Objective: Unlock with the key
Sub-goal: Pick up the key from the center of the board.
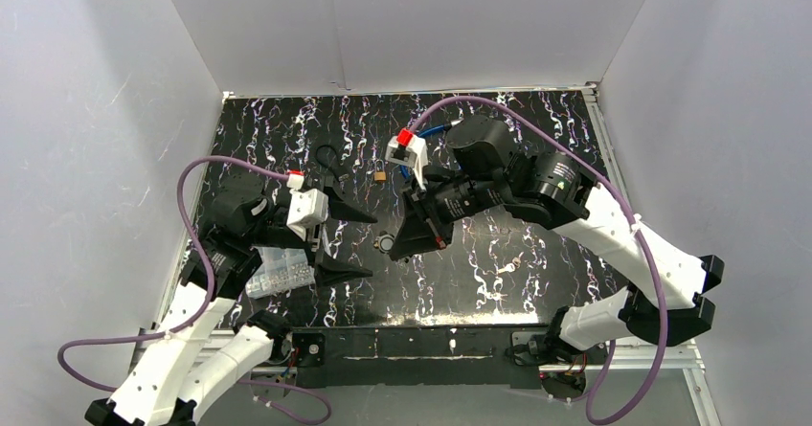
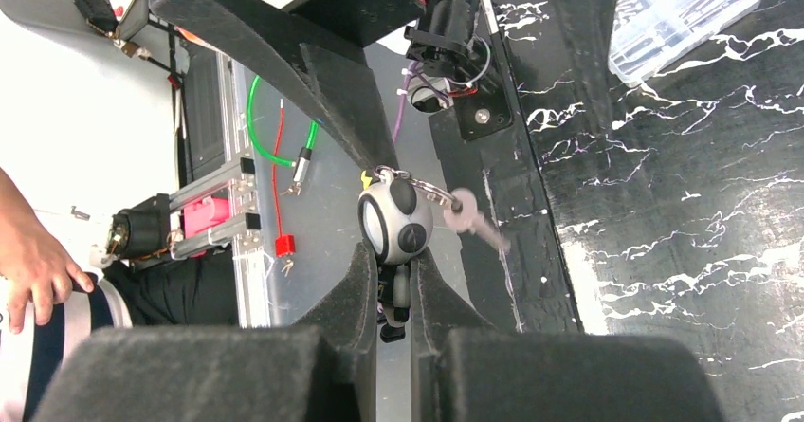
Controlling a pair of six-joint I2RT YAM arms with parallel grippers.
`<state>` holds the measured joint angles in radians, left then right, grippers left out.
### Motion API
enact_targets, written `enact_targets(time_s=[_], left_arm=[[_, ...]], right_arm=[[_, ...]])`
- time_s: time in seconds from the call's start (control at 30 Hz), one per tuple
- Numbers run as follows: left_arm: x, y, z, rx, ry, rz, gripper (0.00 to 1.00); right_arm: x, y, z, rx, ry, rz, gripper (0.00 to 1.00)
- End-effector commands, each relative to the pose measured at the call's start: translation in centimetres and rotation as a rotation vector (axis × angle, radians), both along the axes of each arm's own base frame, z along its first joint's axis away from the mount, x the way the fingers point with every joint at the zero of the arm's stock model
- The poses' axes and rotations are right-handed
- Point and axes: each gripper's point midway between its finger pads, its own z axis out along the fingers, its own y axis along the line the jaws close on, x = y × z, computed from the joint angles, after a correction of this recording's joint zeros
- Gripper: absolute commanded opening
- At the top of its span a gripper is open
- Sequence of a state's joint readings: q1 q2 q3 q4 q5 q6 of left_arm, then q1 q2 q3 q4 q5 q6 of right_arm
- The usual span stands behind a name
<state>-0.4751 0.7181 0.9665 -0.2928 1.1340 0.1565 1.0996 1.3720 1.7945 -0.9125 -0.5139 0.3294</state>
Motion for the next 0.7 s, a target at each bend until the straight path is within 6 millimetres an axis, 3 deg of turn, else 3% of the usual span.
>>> enact_targets(time_s=[0.0, 0.27, 0.4, 0.67], left_arm=[[-1.1, -0.2, 0.7, -0.029, 0.024, -0.063, 1.0], [-2.3, -0.4, 1.2, -0.048, 0.055, -0.134, 0.99], [-4.1, -0.2, 1.5, -0.039, 0.124, -0.256, 0.84], [-3.7, -0.6, 1.7, -0.037, 0.12, -0.232, 0.79]], right_arm=[[-0.2, 0.5, 1.5, 0.034, -0.045, 0.02, 0.01], [0.1, 1.2, 2.6, 0.067, -0.074, 0.031, 0.01], [0.3, 1.5, 2.9, 0.076, -0.087, 0.026, 0.01], [0.5, 1.7, 2.7, 0.081, -0.092, 0.024, 0.01]])
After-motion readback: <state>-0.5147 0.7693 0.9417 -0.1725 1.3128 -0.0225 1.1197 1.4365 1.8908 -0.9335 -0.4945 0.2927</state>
